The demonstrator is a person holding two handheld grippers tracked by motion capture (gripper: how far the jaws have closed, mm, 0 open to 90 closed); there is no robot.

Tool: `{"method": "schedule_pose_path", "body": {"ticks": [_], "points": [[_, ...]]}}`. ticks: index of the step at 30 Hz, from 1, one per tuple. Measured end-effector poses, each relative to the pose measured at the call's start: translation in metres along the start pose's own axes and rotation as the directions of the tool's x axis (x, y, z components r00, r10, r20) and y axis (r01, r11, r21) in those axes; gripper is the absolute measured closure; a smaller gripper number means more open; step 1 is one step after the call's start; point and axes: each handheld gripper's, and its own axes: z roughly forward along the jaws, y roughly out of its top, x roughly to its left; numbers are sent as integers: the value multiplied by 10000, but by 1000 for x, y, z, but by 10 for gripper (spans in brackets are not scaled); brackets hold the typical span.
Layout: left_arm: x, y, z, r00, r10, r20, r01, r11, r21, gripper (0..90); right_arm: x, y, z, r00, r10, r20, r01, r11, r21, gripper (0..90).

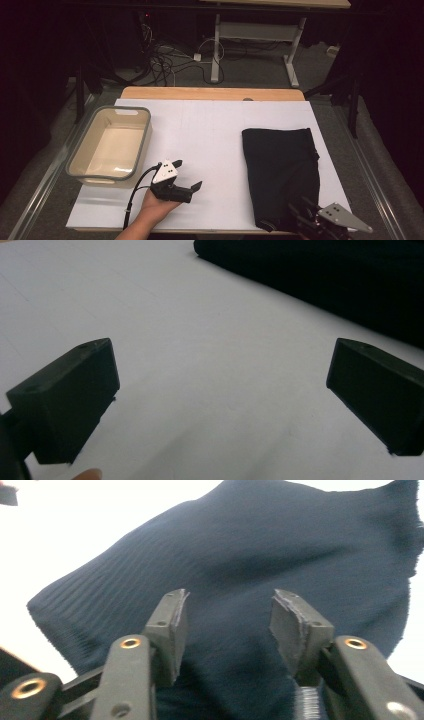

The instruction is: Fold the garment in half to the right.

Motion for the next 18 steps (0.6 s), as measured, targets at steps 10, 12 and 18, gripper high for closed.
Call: {"method": "schedule_pose_path", "body": {"ticks": [10, 12, 18], "points": [[0, 0, 0, 10000, -11, 19, 11, 10000, 31, 0, -3, -23, 16, 9987, -330, 377, 302, 9968, 737, 773], [0, 0, 0, 10000, -11, 22, 11, 10000, 33, 0, -2, -22, 15, 9980, -463, 426, 433, 9967, 692, 791], [0, 0, 0, 10000, -19, 44, 19, 10000, 27, 0, -1, -8, -14, 9883, -1010, 1143, 1015, 9948, 14, 793]]}}
